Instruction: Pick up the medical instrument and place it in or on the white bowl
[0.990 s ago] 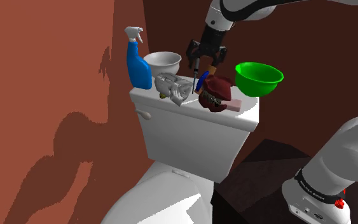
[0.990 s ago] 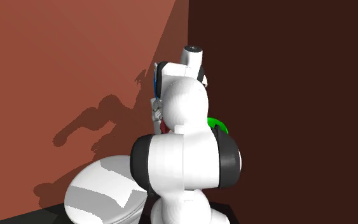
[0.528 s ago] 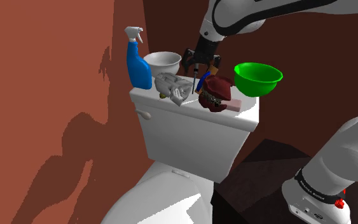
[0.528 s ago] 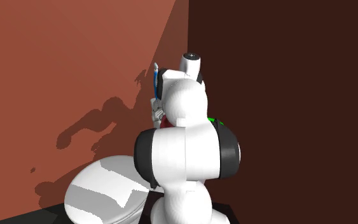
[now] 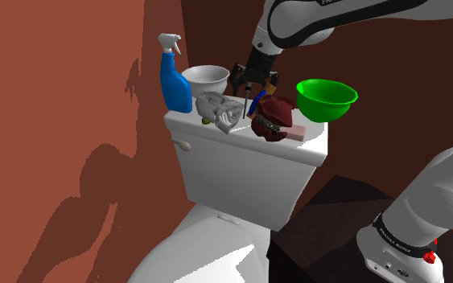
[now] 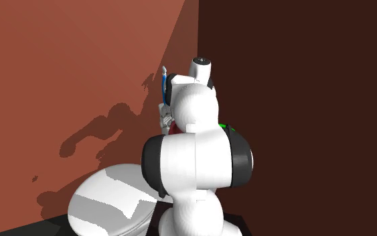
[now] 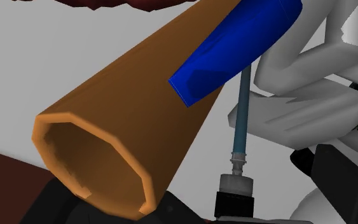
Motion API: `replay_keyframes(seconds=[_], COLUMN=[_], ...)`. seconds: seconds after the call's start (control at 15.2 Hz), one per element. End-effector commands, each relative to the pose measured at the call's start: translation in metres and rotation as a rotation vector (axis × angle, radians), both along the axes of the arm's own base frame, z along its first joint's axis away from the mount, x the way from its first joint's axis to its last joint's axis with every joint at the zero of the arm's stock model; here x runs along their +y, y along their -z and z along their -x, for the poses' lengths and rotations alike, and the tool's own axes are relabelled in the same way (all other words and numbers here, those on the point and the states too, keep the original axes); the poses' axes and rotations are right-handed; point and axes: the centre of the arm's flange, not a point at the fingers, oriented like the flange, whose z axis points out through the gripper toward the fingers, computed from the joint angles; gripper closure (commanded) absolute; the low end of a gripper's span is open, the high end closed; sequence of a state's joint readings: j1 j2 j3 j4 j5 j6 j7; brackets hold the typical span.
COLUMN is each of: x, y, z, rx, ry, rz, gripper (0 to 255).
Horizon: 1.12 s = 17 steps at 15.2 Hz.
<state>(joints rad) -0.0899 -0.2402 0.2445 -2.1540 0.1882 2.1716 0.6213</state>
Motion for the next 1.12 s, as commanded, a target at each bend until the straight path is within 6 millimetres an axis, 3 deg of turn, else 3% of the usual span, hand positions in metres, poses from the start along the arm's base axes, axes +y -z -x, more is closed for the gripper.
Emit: replay_keyframes(seconds=[0.0, 0.59, 1.06], x=[0.0, 0.0, 0.0], y=[0.0, 0.0, -0.037], z=[0.0, 0.0, 0.0], rx=[0.0, 0.0, 0.0], ry=[0.0, 0.0, 0.0], rz=[0.0, 0.0, 0.0], gripper=[255, 255, 255])
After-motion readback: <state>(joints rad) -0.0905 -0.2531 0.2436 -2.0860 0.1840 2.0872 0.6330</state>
